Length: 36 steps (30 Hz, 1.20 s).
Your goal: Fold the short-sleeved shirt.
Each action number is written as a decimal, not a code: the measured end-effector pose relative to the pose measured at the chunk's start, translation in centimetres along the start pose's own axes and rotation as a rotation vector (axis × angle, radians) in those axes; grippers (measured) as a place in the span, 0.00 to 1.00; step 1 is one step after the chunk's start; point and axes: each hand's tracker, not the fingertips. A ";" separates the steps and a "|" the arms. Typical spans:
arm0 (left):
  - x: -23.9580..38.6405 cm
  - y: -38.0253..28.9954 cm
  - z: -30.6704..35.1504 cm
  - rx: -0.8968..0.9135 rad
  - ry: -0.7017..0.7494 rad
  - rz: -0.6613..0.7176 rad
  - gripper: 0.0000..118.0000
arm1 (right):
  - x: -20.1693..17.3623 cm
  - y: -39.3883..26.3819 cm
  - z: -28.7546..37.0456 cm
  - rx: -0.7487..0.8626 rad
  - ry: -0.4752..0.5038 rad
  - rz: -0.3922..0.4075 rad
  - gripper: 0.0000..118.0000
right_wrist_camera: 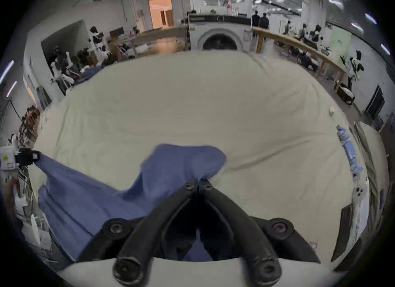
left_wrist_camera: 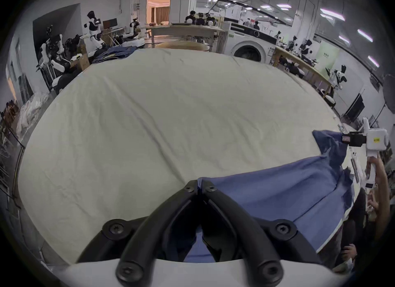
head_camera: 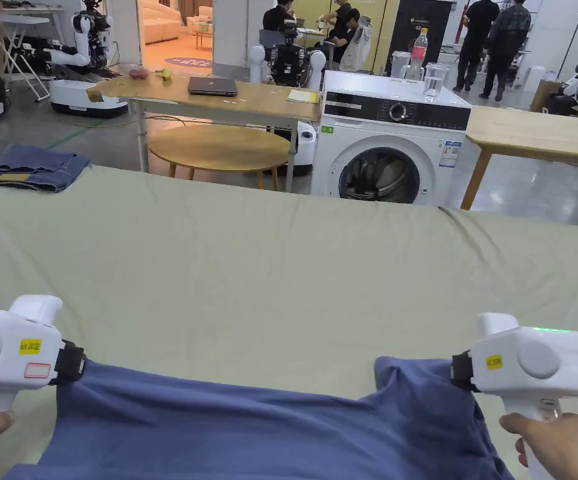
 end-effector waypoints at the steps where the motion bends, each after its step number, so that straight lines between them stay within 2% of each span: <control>1: 0.0 -0.3 0.8 0.013 -0.007 0.001 0.00 | 0.0 -0.5 1.6 0.027 0.002 -0.007 0.00; 5: 0.0 -1.4 4.2 0.057 -0.020 -0.015 0.00 | -0.6 -2.4 6.6 0.084 -0.046 0.063 0.00; 7: -0.2 -2.1 5.9 0.078 -0.035 -0.015 0.00 | -0.5 -3.6 9.3 0.105 -0.024 0.037 0.00; 9: -0.6 -2.7 7.4 0.094 -0.050 -0.004 0.00 | -0.8 -4.8 11.7 0.135 -0.053 0.066 0.00; 16: -2.0 -6.1 10.4 0.104 -0.097 0.030 0.00 | -0.5 -9.7 16.7 0.115 -0.053 0.045 0.00; 20: -2.5 -9.0 9.7 0.035 -0.096 0.019 0.00 | 0.0 -13.2 16.3 -0.003 -0.045 0.020 0.00; 27: -2.9 -13.5 5.5 -0.176 -0.068 0.004 0.00 | 1.3 -18.3 11.3 -0.217 -0.091 0.047 0.00; 36: -1.6 -14.6 3.2 -0.219 -0.007 -0.017 0.00 | 0.9 -19.2 8.2 -0.224 -0.115 0.042 0.00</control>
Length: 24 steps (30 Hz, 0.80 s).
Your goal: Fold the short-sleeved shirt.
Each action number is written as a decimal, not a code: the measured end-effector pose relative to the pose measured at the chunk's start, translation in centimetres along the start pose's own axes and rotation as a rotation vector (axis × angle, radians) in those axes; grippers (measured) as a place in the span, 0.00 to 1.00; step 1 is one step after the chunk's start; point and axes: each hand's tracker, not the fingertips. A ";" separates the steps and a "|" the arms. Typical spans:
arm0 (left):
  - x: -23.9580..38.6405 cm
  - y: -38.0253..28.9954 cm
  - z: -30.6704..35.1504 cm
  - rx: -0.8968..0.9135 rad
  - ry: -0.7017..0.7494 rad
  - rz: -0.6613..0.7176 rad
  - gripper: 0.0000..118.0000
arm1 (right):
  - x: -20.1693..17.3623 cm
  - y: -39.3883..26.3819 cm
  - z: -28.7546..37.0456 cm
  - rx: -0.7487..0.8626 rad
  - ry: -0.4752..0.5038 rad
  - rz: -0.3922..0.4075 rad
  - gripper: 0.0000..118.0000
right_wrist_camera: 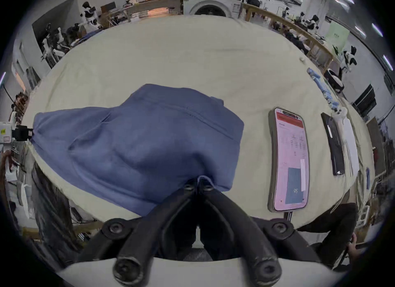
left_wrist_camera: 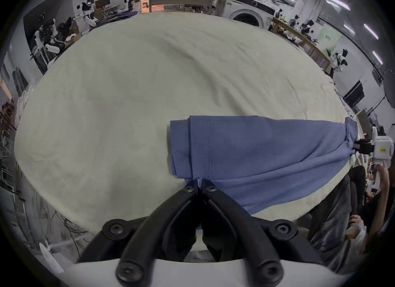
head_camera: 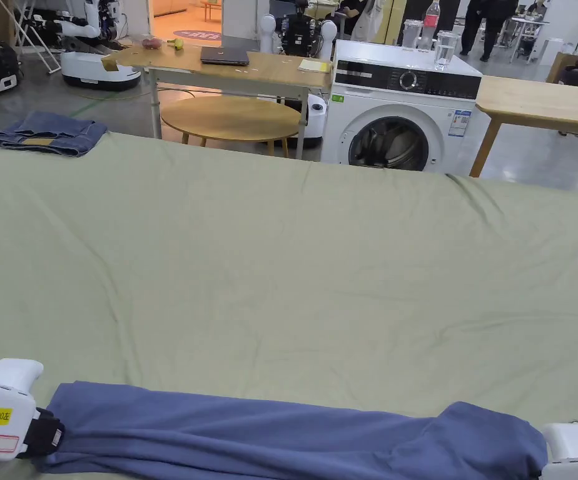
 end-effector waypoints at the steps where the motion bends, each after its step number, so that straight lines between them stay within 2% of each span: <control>1: 0.1 0.2 0.2 -0.001 0.003 -0.001 0.00 | -0.1 0.2 0.1 -0.004 -0.010 0.011 0.00; 2: 0.1 0.4 0.3 -0.004 0.006 0.002 0.00 | -0.3 0.4 0.2 -0.011 -0.021 0.024 0.02; 3: 0.2 0.6 0.7 -0.002 0.005 0.010 0.02 | -0.5 0.6 0.8 -0.011 -0.036 0.042 0.08; 4: 0.2 0.7 1.1 0.011 0.004 0.019 0.08 | -0.7 0.9 1.3 0.003 -0.058 0.060 0.19; 6: 0.7 1.2 2.0 0.068 0.015 0.036 0.30 | -1.3 1.5 2.8 0.067 -0.121 0.075 0.44; 9: 1.6 2.3 3.0 0.180 -0.021 0.054 0.35 | -2.1 2.8 4.9 0.173 -0.122 0.038 0.45; 13: 4.2 3.5 4.0 0.353 -0.023 0.006 0.35 | -4.0 4.4 6.4 0.350 -0.115 0.024 0.45; 15: 5.6 4.0 4.3 0.444 -0.014 -0.019 0.35 | -5.4 4.9 6.5 0.444 -0.107 -0.009 0.45; 17: 7.4 4.1 4.5 0.547 0.037 -0.073 0.35 | -6.9 4.9 6.4 0.585 -0.058 -0.058 0.45; 19: 9.2 4.0 4.7 0.664 0.105 -0.126 0.35 | -8.8 5.0 6.1 0.680 -0.092 -0.065 0.45; 22: 11.5 3.6 5.3 0.811 0.153 -0.149 0.35 | -11.3 5.1 6.4 0.821 -0.067 -0.087 0.38; 24: 11.9 3.7 5.4 0.892 0.173 -0.139 0.35 | -12.8 5.5 6.7 0.884 -0.060 -0.063 0.34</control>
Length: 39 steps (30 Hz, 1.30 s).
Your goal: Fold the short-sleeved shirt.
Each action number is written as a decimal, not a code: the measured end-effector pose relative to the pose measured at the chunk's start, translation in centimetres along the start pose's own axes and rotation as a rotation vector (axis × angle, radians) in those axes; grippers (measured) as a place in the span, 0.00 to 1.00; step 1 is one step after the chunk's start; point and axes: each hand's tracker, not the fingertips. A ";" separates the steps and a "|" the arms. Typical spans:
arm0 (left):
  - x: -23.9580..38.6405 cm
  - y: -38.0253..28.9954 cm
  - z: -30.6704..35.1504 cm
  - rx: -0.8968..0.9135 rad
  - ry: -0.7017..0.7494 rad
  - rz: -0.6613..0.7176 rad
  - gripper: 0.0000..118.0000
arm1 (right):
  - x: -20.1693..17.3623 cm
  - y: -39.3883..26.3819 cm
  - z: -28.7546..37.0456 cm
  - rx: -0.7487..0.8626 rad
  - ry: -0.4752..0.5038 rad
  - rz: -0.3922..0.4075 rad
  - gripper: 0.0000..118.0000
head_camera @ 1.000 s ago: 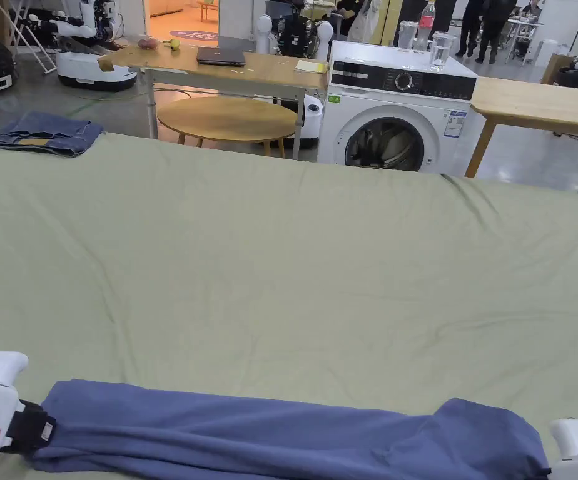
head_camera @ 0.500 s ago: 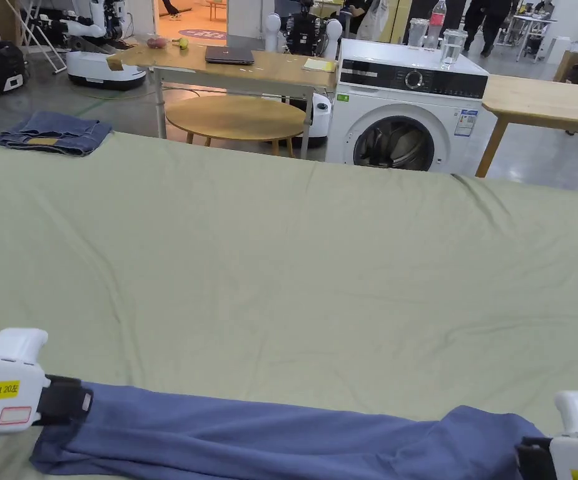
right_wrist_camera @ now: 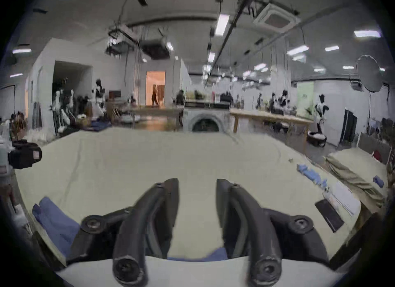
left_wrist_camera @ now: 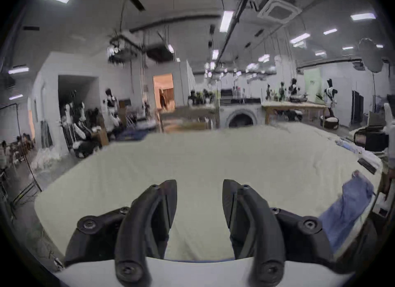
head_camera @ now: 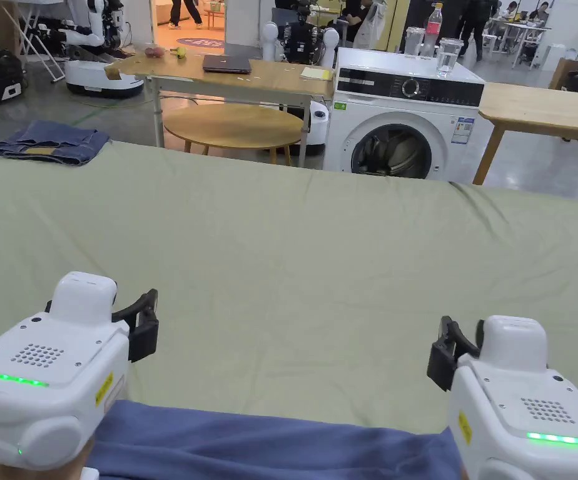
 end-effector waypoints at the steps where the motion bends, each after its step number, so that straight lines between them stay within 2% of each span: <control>1: 0.2 0.3 0.2 0.024 0.015 0.007 0.35 | -0.6 0.2 0.0 0.018 -0.002 0.010 0.26; 2: 0.4 0.7 0.4 0.059 0.023 0.027 0.34 | -1.1 0.5 -0.1 0.033 -0.012 0.002 0.18; 4: 0.5 1.3 0.3 0.063 0.023 0.040 0.15 | -1.8 0.8 -0.1 0.062 0.002 -0.032 0.12; 6: 0.4 1.8 0.4 0.064 0.055 0.038 0.01 | -2.2 1.1 -0.2 0.077 0.023 -0.068 0.00; 13: -2.3 2.5 0.8 0.021 0.034 0.073 0.00 | -3.2 1.2 -0.7 0.083 0.023 -0.070 0.00; 16: -5.1 2.2 0.5 -0.103 -0.016 0.121 0.00 | -3.6 1.1 -1.3 0.058 0.044 -0.053 0.00; 20: -9.8 0.6 -0.5 -0.359 -0.099 0.196 0.00 | -4.0 0.6 -1.7 0.033 0.065 -0.041 0.00; 24: -14.5 -2.4 -1.9 -0.568 -0.222 0.364 0.00 | -4.4 0.0 -2.3 -0.008 0.086 -0.028 0.00; 25: -15.5 -3.1 -2.4 -0.624 -0.276 0.408 0.08 | -4.5 -0.2 -2.4 -0.015 0.090 -0.026 0.00; 26: -16.4 -4.0 -2.9 -0.666 -0.321 0.450 0.22 | -4.6 -0.5 -2.5 -0.026 0.095 -0.022 0.00; 27: -17.2 -4.8 -3.3 -0.703 -0.344 0.478 0.42 | -4.7 -0.8 -2.6 -0.038 0.098 -0.017 0.00; 29: -17.7 -5.7 -3.4 -0.717 -0.302 0.469 0.52 | -4.8 -1.3 -2.8 -0.055 0.095 -0.004 0.00; 31: -18.5 -6.4 -3.6 -0.751 -0.337 0.476 0.59 | -4.8 -1.7 -2.9 -0.067 0.094 -0.002 0.00; 36: -19.9 -9.6 -4.9 -0.905 -0.549 0.726 0.61 | -4.3 -2.1 -3.1 -0.090 0.086 -0.012 0.00; 39: -19.8 -12.3 -5.8 -0.989 -0.602 0.863 0.62 | -4.1 -2.2 -3.1 -0.099 0.084 -0.017 0.00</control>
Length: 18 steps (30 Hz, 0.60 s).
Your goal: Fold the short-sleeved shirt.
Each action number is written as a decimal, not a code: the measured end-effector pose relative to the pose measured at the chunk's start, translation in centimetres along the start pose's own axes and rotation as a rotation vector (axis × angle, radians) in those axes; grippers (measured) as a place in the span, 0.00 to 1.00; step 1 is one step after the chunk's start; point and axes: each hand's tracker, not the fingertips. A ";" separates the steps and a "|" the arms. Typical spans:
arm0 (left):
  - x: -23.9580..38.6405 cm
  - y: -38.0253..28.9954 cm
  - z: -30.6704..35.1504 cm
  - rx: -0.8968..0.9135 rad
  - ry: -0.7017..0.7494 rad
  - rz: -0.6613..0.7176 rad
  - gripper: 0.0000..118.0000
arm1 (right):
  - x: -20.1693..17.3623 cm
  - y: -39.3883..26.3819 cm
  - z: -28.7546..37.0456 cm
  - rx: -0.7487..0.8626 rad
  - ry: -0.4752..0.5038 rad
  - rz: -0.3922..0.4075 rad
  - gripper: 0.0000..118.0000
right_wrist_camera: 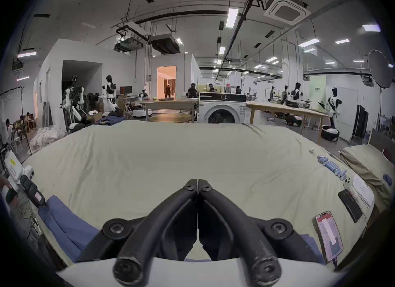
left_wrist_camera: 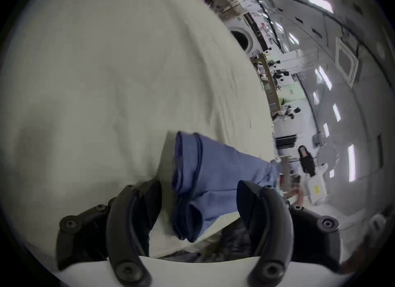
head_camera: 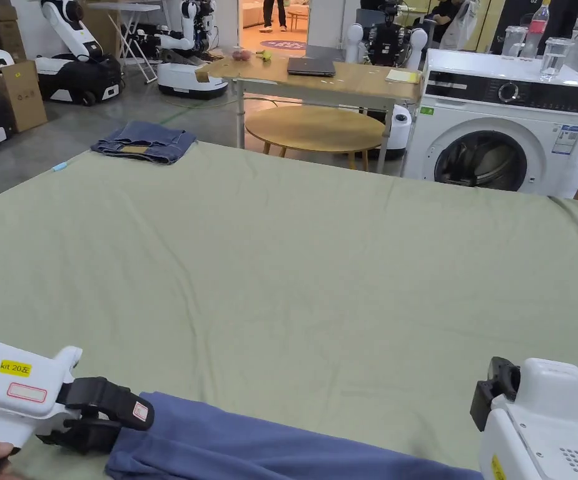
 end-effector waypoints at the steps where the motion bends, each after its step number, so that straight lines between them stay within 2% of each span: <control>1: -0.3 -0.1 -0.2 0.028 -0.061 0.014 0.62 | 0.1 0.0 0.0 -0.007 0.000 -0.005 0.00; 3: -0.6 -0.1 -0.6 0.035 -0.156 0.046 0.62 | 0.2 0.0 -0.1 -0.014 0.006 -0.022 0.00; 5: -0.6 -0.3 -1.5 0.007 -0.181 0.053 0.62 | 0.2 -0.1 -0.1 -0.018 0.001 -0.023 0.00; 6: -0.3 -0.5 -1.9 0.007 -0.173 0.028 0.56 | 0.2 -0.2 -0.2 -0.021 0.002 -0.023 0.00; 7: 0.2 -0.7 -2.3 0.007 -0.163 0.002 0.48 | 0.2 -0.2 -0.2 -0.023 0.005 -0.026 0.00; 8: 0.3 -0.8 -2.6 -0.003 -0.133 -0.001 0.34 | 0.2 -0.3 -0.2 -0.026 0.005 -0.027 0.00; 9: 0.2 -0.7 -2.9 -0.010 -0.086 -0.004 0.16 | 0.2 -0.3 -0.2 -0.028 0.006 -0.027 0.00; 10: 0.3 -0.9 -3.2 0.000 -0.040 -0.002 0.11 | 0.2 -0.4 -0.3 -0.030 0.007 -0.026 0.00; 12: 0.4 -1.3 -3.3 0.027 -0.077 0.022 0.07 | 0.3 -0.4 -0.3 -0.035 0.011 -0.024 0.00; 16: 2.3 -1.9 -2.6 0.073 0.015 -0.079 0.04 | 0.5 -0.4 -0.4 -0.041 0.012 -0.026 0.00; 18: 2.9 -2.0 -1.8 0.077 0.025 -0.071 0.04 | 0.7 -0.3 -0.4 -0.042 0.012 -0.028 0.00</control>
